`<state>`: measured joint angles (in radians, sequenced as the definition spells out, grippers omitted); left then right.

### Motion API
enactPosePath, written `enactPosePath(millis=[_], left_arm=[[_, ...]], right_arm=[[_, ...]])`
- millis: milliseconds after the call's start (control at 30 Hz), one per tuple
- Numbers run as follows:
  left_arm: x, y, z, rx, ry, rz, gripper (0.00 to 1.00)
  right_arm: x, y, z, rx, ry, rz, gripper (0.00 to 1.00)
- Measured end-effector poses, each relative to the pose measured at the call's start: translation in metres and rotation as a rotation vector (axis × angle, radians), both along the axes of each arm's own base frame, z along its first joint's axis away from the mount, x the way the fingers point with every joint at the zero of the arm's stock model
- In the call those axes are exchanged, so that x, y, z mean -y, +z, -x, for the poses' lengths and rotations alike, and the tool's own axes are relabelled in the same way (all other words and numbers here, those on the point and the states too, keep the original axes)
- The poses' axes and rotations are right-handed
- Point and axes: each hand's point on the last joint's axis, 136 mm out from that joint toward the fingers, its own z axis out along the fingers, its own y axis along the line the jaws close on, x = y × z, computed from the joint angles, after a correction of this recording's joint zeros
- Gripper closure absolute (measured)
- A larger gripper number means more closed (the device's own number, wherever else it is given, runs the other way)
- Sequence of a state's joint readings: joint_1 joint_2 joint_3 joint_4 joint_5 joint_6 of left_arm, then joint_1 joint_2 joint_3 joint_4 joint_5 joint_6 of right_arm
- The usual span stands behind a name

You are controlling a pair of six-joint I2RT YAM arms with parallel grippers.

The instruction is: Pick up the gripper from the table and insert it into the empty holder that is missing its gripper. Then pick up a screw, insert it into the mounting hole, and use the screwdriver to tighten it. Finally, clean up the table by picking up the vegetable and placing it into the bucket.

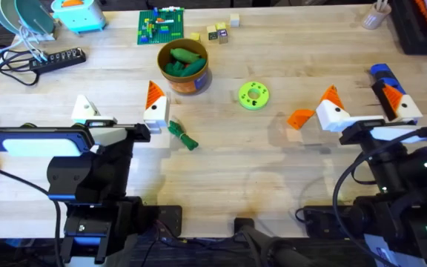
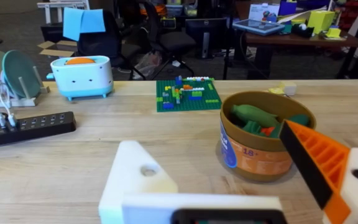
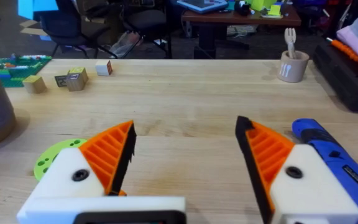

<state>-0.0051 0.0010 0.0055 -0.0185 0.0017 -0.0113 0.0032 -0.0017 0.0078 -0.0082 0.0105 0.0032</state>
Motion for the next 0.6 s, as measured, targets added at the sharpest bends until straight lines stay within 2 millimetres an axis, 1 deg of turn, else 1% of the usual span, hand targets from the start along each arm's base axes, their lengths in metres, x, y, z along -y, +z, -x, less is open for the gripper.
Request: enactPosePath(millis=[233, 333, 400, 467, 500, 533, 600], left_arm=[[0.000, 0.000, 0.000, 0.000, 0.000, 0.000, 0.002], [0.000, 0.000, 0.000, 0.000, 0.000, 0.000, 0.001], [0.000, -0.002, 0.000, -0.014, 0.001, 0.000, 0.001], [-0.001, -0.009, 0.003, -0.074, 0.004, 0.000, 0.001], [-0.001, -0.010, 0.006, -0.103, 0.007, 0.002, 0.001], [-0.002, -0.007, 0.009, -0.131, 0.014, 0.005, 0.001], [-0.004, 0.009, 0.017, -0.168, 0.026, 0.018, 0.001]], right_arm=[[0.000, -0.002, 0.000, -0.007, 0.000, 0.000, 0.010], [0.000, 0.001, 0.000, 0.002, 0.000, 0.000, 0.009], [0.000, 0.009, -0.001, 0.040, 0.000, 0.000, 0.010], [0.000, 0.021, -0.001, 0.083, 0.000, 0.000, 0.010], [0.000, 0.022, 0.000, 0.078, 0.000, 0.000, 0.010], [0.000, 0.022, 0.001, 0.065, 0.000, 0.000, 0.010], [0.000, 0.022, 0.004, 0.009, -0.002, 0.000, 0.010]])
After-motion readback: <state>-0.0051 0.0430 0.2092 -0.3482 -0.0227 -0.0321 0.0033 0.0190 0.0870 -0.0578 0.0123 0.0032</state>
